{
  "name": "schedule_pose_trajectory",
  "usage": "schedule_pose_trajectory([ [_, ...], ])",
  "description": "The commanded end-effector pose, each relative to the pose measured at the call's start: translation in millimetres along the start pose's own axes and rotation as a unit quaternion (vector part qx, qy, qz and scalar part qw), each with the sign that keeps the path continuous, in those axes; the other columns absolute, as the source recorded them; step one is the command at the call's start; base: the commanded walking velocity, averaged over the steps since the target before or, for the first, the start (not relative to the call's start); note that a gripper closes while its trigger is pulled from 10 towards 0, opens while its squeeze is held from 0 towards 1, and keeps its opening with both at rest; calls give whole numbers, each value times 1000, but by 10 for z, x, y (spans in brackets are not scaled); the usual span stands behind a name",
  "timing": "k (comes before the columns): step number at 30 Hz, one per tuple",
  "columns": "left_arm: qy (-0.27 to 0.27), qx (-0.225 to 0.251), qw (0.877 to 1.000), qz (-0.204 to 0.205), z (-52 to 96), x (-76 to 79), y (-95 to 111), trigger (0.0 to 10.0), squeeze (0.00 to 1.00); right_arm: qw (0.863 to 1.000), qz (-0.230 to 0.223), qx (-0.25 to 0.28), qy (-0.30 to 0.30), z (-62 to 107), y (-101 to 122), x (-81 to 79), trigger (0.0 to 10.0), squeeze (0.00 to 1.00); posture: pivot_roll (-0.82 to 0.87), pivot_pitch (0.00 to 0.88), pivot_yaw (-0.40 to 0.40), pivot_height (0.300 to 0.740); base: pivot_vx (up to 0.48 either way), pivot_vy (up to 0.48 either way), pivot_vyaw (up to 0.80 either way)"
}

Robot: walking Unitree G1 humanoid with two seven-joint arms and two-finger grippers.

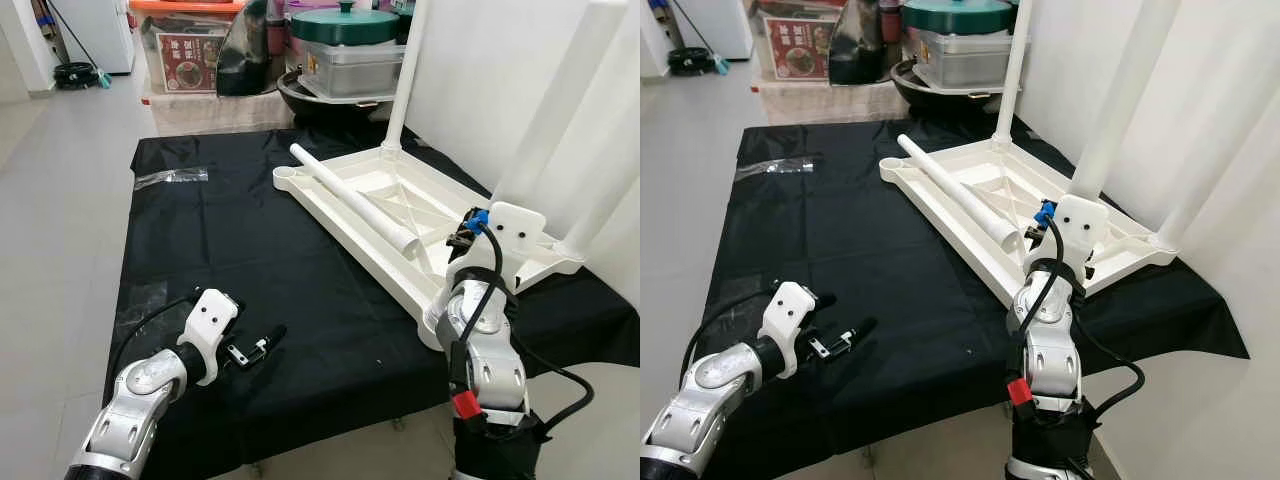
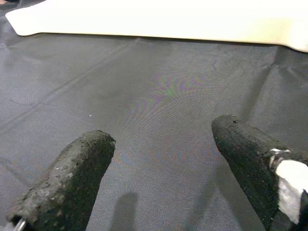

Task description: Building children table

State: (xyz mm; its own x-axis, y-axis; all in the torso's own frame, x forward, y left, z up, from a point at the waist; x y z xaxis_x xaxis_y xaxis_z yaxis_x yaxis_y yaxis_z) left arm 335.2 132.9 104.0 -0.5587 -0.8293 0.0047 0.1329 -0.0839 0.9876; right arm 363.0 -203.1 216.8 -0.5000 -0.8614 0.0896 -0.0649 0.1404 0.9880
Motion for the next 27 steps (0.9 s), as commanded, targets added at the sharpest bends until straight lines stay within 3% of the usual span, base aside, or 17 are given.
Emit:
schedule_pose_trajectory([
  [1,-6,-9,1000,-2,-27,20,-40,10000,0,1000,-18,-4,-14,-9,18,82,10000,498,3,0,-71,740,0,0,0],
  [2,-6,-9,1000,-2,-26,21,-41,10000,0,1000,-18,-4,-14,-9,21,82,10000,498,3,0,-71,740,0,0,0],
  [3,-6,-10,1000,-2,-25,20,-46,10000,0,1000,-24,2,-15,-5,44,86,10000,1000,3,0,-71,740,0,0,0],
  [18,-7,-11,1000,-2,-26,16,-53,10000,0,999,-40,32,-17,3,237,152,10000,1000,-3,0,-63,740,0,0,0],
  [27,-9,-12,1000,-1,-32,17,-54,10000,0,997,-28,65,21,-10,424,164,10000,1000,-14,0,-57,740,0,0,0],
])
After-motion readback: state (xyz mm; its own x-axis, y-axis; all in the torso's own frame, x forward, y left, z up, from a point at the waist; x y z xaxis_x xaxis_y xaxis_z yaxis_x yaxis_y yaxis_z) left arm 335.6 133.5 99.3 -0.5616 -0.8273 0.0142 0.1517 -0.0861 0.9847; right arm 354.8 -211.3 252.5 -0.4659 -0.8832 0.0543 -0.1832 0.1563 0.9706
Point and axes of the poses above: a point about 5 cm out from each wrist's last joint towards the gripper, its own z axis pointing back from the gripper into the wrist, its own y axis along the axis of the wrist's last joint, x = y × z, the point moved 6 cm from there along -z, pointing out of the wrist towards the gripper, and after that the axes turned 12 degrees about z, right-handed, at the moved point
